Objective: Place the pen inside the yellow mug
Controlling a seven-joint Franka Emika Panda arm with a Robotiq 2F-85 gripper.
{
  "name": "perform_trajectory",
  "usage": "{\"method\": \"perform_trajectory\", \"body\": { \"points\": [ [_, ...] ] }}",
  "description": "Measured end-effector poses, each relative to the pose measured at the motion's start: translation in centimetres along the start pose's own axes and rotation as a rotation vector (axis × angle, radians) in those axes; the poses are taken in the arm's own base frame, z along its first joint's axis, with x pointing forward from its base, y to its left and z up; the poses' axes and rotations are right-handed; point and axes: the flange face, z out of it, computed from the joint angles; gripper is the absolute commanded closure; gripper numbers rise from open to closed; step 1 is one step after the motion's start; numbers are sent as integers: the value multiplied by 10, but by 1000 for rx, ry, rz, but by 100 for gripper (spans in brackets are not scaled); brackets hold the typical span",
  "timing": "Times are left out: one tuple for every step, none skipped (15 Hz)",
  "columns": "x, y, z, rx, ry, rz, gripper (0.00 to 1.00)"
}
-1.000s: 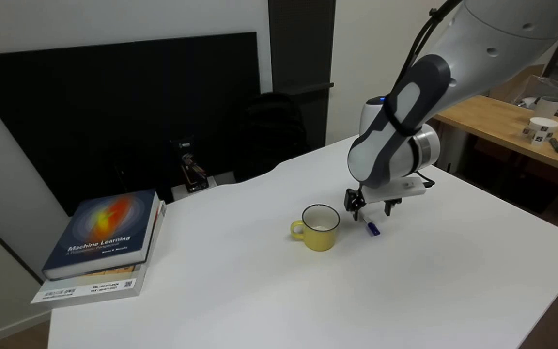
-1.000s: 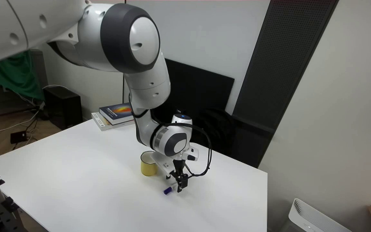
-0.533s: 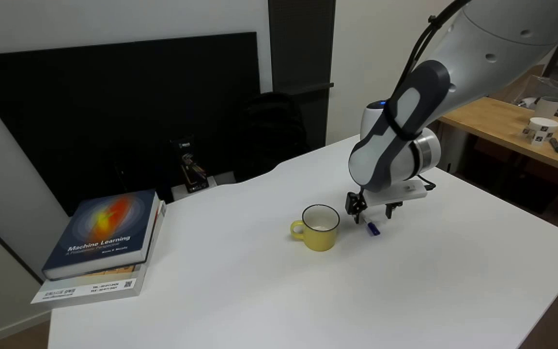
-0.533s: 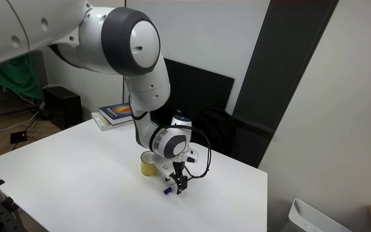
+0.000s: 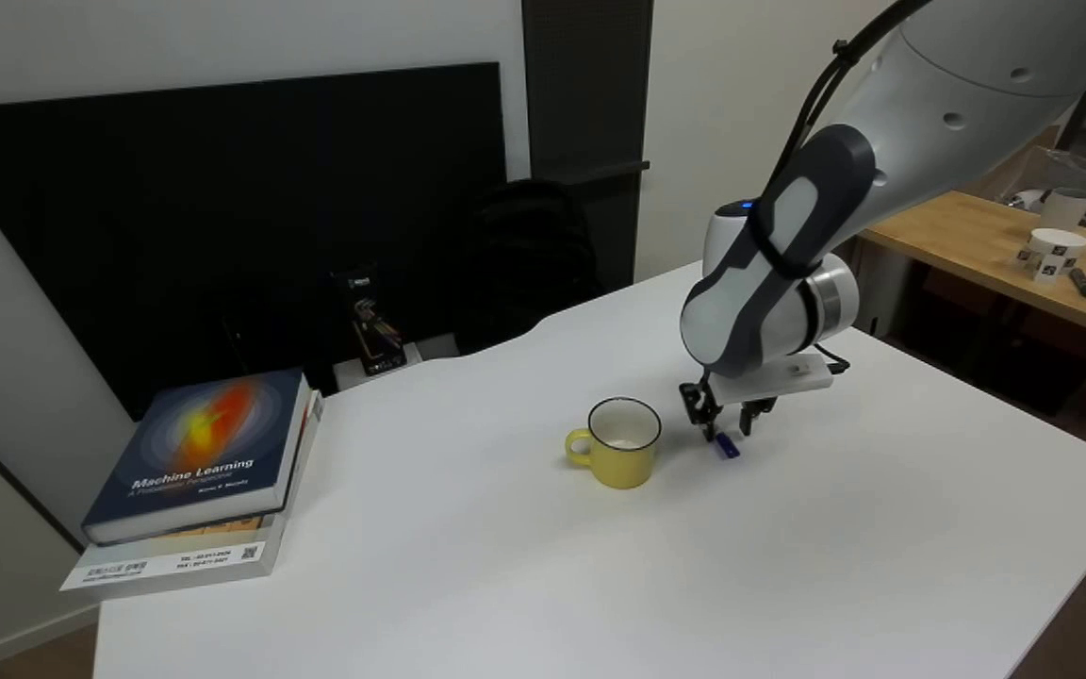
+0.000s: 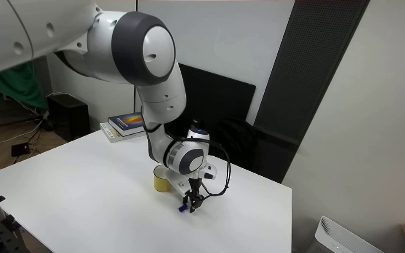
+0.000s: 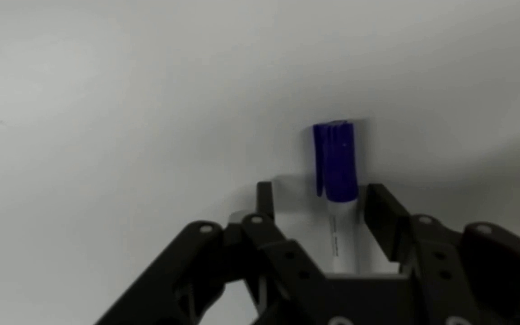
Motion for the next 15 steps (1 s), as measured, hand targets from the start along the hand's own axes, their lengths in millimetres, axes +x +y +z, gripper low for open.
{"method": "perform_trajectory", "body": {
  "points": [
    [1,0,0,0,1,1,81],
    [1,1,0,1,2,2,87],
    [2,2,1,1,3,4,95],
    [3,3,0,1,3,6,99],
    [4,4,0,2,4,8,98],
    [6,5,-1,3,6,12,95],
    [8,6,-2,3,6,15,95],
    [10,8,-3,3,3,20,95],
    [12,9,-4,2,-1,24,95],
    [15,9,-6,1,-5,27,95],
    [18,9,-9,-1,-8,28,95],
    [22,7,-13,-1,-8,29,95],
    [27,5,-18,-1,-6,29,95],
    [33,2,-26,0,-3,30,95],
    [38,-1,-36,1,-4,31,95]
  ]
}}
